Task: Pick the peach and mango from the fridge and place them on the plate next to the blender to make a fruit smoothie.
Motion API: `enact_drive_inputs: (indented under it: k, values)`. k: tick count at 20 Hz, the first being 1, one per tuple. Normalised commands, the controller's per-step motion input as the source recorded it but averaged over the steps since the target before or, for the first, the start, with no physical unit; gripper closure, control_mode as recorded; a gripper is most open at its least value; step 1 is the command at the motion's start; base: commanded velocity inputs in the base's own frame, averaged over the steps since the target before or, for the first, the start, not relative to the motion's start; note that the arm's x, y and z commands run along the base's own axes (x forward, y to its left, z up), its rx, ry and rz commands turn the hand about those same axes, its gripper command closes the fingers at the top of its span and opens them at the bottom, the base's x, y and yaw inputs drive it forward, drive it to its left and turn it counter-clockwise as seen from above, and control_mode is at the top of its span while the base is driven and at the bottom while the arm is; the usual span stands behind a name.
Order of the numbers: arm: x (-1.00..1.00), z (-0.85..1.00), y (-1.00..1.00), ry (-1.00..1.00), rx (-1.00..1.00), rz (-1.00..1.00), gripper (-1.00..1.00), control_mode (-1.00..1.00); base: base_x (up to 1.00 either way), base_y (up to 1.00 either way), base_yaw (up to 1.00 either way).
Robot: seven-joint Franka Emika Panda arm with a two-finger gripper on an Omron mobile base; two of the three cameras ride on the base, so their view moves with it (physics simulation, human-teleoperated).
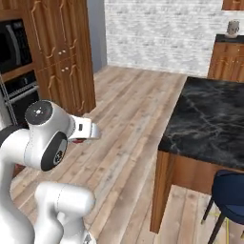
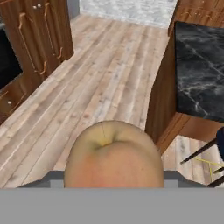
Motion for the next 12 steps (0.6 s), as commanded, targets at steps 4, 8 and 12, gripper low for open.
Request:
enact_drive_inputs:
  k: [4,8,12]
  values:
    - [0.0,0.0,0.0,0.0,0.0,0.0,1.0,1.0,-0.06,0.0,-0.9]
    - [0.0,0.0,0.0,0.0,0.0,0.0,1.0,1.0,-0.01,-0.06,-0.88]
    - [0.0,0.0,0.0,0.0,0.0,0.0,1.0,1.0,0.0,-0.18,-0.86]
